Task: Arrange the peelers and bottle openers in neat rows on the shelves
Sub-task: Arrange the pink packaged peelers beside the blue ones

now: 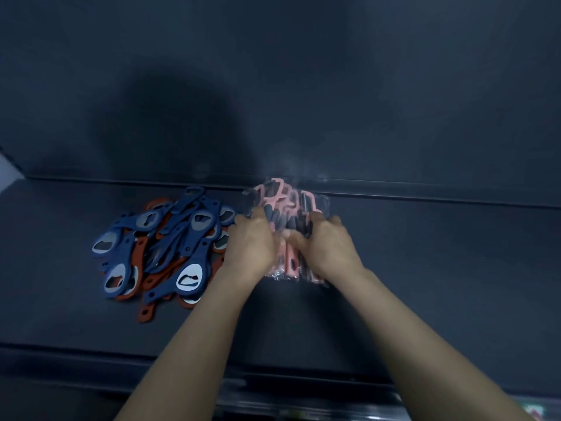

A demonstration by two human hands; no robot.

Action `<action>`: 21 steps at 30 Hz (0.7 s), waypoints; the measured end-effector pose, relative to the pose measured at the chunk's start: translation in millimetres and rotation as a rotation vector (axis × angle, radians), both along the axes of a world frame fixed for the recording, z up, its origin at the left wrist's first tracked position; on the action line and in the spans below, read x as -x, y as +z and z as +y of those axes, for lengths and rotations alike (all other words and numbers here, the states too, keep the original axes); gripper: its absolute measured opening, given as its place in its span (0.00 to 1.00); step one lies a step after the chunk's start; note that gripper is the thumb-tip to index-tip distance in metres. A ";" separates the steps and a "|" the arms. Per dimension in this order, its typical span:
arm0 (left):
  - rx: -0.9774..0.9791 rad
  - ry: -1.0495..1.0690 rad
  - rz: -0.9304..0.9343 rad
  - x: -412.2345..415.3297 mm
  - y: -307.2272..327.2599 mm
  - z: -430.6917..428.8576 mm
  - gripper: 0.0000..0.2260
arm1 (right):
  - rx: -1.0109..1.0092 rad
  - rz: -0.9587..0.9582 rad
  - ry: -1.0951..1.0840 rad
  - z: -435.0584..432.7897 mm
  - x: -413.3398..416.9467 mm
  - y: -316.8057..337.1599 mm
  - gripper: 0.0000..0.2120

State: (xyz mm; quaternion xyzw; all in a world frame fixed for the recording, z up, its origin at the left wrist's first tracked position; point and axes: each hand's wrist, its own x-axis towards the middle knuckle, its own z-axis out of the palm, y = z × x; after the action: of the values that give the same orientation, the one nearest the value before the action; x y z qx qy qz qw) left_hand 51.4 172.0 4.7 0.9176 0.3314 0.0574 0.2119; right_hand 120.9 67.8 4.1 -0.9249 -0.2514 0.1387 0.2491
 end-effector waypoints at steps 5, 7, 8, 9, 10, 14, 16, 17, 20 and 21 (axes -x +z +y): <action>0.087 0.000 0.007 -0.4 7.2 7.5 0.22 | 0.066 0.025 0.033 9.5 1.5 1.9 0.29; 0.103 0.008 0.033 -2.5 8.7 8.9 0.19 | 0.058 0.079 0.034 9.9 -0.3 4.7 0.28; 0.120 0.021 0.036 -3.7 8.7 9.4 0.17 | 0.057 0.099 0.036 9.5 -1.3 5.5 0.26; 0.148 0.037 0.031 -4.8 7.7 10.0 0.16 | 0.051 0.112 0.039 9.2 -2.4 5.9 0.25; 0.185 0.055 0.026 -5.7 6.8 10.4 0.15 | 0.042 0.122 0.040 8.7 -3.6 6.2 0.23; 0.368 0.069 0.016 -8.8 5.1 8.9 0.06 | 0.017 0.169 0.011 5.4 -7.1 7.5 0.20; 0.454 0.066 -0.009 -10.6 4.6 5.7 0.02 | 0.017 0.172 -0.013 3.0 -8.4 7.4 0.17; 0.478 0.069 -0.026 -11.7 4.6 4.3 0.00 | 0.024 0.171 -0.026 2.0 -9.2 7.2 0.15; 0.491 0.099 -0.080 -12.6 1.2 3.4 0.05 | 0.072 0.121 -0.067 -3.5 -10.7 6.2 0.13; 0.466 0.107 -0.089 -12.6 0.3 3.6 0.06 | 0.091 0.093 -0.094 -6.6 -11.4 5.6 0.15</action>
State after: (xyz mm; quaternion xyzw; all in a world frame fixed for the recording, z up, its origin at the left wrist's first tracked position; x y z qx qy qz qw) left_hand 63.9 175.6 5.0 0.8216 0.3739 0.0310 0.4291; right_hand 132.3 61.2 9.7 -0.9387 -0.1890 0.1811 0.2244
